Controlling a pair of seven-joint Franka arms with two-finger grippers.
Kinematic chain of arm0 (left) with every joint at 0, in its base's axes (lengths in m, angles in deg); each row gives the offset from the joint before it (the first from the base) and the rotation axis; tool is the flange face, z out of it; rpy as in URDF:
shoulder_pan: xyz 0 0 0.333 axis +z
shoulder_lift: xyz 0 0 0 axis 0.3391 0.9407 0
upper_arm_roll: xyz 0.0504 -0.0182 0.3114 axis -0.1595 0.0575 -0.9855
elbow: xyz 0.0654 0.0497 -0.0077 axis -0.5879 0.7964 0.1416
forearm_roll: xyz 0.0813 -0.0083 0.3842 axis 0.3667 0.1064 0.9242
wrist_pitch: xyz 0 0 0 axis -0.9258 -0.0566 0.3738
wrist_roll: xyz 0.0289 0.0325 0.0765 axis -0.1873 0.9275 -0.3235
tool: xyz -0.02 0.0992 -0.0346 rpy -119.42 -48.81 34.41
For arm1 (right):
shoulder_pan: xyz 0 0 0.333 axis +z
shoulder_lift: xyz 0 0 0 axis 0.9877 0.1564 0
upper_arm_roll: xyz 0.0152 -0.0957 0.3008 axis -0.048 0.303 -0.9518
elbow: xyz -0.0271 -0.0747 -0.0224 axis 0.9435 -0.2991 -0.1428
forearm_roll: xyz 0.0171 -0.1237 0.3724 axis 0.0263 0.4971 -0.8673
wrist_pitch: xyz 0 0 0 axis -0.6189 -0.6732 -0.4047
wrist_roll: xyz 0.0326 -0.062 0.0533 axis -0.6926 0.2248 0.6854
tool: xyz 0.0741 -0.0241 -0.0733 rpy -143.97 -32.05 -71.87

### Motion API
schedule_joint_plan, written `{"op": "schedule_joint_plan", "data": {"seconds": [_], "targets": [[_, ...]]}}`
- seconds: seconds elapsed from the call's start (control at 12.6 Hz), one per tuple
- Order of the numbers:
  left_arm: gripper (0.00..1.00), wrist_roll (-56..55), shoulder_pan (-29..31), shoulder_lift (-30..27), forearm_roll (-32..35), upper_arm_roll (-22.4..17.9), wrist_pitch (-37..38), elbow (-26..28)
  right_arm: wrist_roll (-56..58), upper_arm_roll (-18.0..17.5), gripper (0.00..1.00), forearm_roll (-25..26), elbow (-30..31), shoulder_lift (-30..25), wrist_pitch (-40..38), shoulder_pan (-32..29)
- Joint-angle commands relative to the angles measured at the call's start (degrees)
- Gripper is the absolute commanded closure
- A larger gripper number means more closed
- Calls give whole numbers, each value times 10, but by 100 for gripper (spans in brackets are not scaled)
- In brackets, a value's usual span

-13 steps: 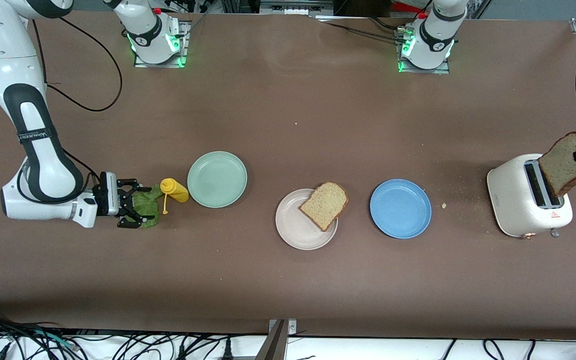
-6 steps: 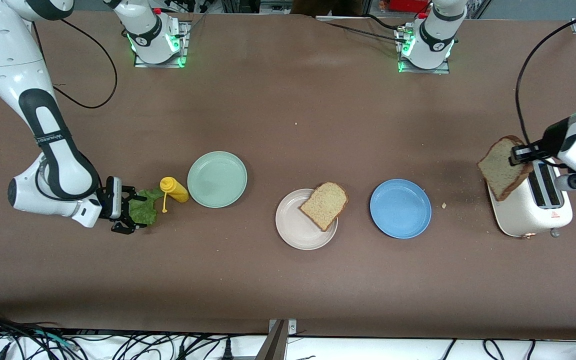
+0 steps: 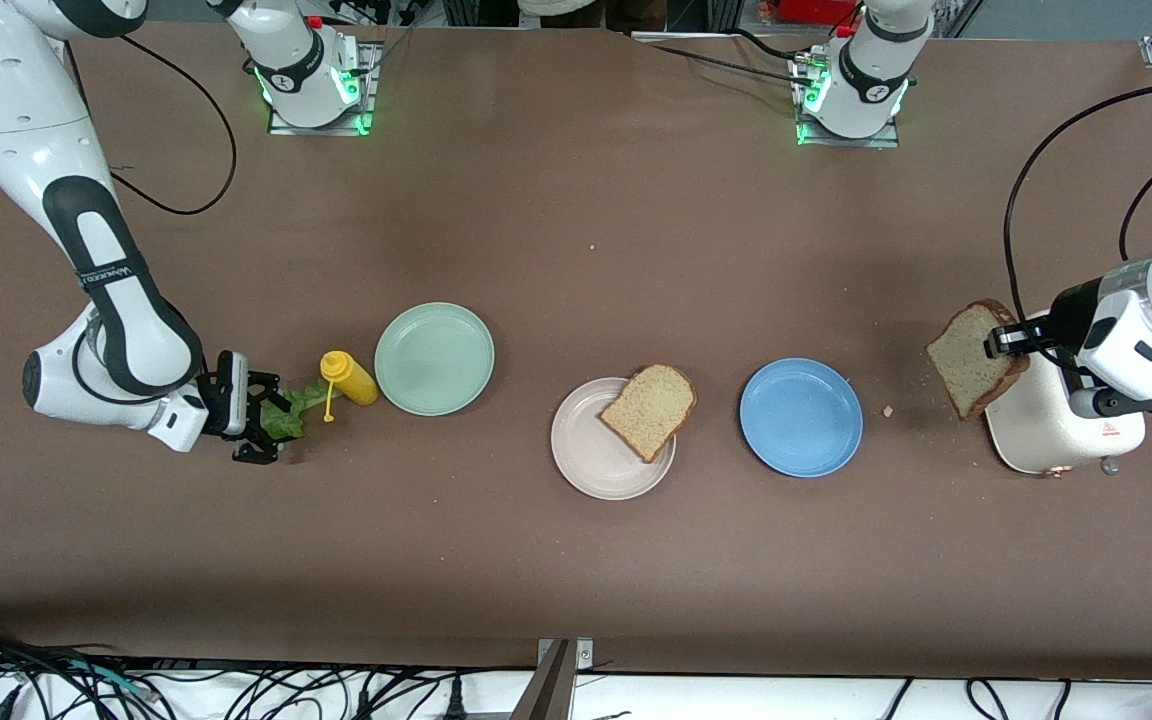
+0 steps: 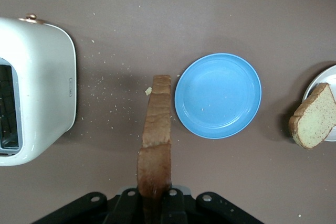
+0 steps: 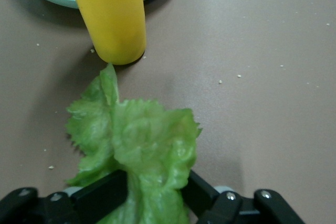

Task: Make sandwich in beige plate with both arms
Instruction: 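Lift the bread out with the left gripper while the right gripper lifts lettuce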

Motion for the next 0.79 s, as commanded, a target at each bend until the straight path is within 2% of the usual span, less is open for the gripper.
{"op": "schedule_joint_plan", "data": {"seconds": [0.0, 0.16, 0.47, 0.71], "targets": [[100, 2, 2, -4, -1, -2, 2, -9, 0, 0, 100, 7, 18, -18, -19, -2], [100, 2, 5, -1, -1, -4, 1, -9, -26, 2, 100, 16, 17, -60, -70, -2], [100, 1, 5, 0, -1, -4, -9, -9, -105, 15, 100, 71, 16, -140, -192, -3], [100, 1, 5, 4, -3, -6, -10, -10, -176, 20, 100, 85, -29, -164, -301, -3]]}}
